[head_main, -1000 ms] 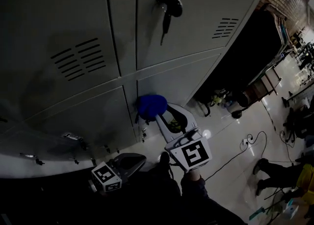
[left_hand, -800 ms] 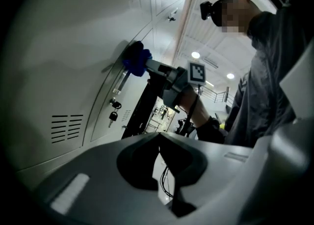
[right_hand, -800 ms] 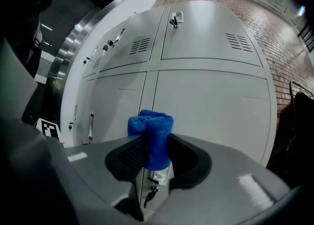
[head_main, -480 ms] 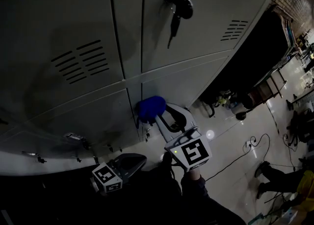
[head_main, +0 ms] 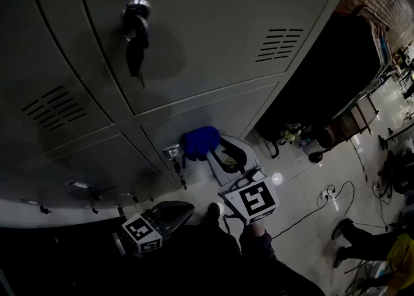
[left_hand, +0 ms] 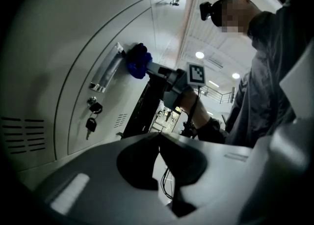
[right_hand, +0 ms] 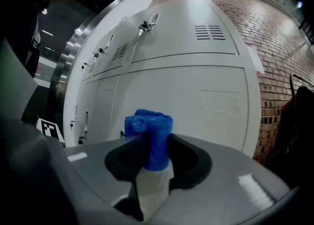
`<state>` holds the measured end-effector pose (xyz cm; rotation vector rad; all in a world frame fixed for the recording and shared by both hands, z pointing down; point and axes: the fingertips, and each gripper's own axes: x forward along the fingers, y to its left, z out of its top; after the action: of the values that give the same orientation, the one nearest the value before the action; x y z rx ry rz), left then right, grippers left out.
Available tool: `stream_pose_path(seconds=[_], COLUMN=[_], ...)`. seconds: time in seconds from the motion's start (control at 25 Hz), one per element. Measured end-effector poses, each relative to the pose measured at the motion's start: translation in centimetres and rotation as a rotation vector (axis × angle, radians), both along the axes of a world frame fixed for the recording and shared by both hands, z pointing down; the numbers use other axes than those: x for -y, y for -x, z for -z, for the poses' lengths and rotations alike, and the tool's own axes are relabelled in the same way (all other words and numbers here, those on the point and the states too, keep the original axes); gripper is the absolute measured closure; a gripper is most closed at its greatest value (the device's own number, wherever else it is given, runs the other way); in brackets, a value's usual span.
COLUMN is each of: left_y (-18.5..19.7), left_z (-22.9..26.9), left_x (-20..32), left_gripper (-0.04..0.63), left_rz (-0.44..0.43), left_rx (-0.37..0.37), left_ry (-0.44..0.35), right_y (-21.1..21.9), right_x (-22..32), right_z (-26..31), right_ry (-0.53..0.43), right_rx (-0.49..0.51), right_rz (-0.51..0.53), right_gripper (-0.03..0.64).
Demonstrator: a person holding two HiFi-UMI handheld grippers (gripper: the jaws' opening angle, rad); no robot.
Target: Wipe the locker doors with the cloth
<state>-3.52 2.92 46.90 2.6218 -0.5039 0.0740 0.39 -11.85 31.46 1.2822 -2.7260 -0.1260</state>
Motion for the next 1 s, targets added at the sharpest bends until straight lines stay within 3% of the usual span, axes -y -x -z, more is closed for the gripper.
stream_pose_path(seconds=[0.48, 0.76, 1.0], left_y=[-7.8, -10.0, -11.4], left_z=[0.0, -0.4, -0.6], left_x=[2.6, 3.4, 3.5], left_gripper=[0.595, 0.595, 0.595], left_rz=[0.053, 0.111, 0.118], left_rx=[-0.01, -0.02, -0.024], left_ry=[-0.015, -0.017, -0.019], right_y=[-7.2, -8.8, -10.6], right_x=[2.5, 3.1, 3.6], right_z=[-0.5, -0.4, -0.9], right_ry=[-0.006, -0.014, -0.003], right_rx=[-0.023, -0.025, -0.019], right_rz=[0.033, 0.087, 0.068], right_gripper=[0.495, 0.494, 0.494])
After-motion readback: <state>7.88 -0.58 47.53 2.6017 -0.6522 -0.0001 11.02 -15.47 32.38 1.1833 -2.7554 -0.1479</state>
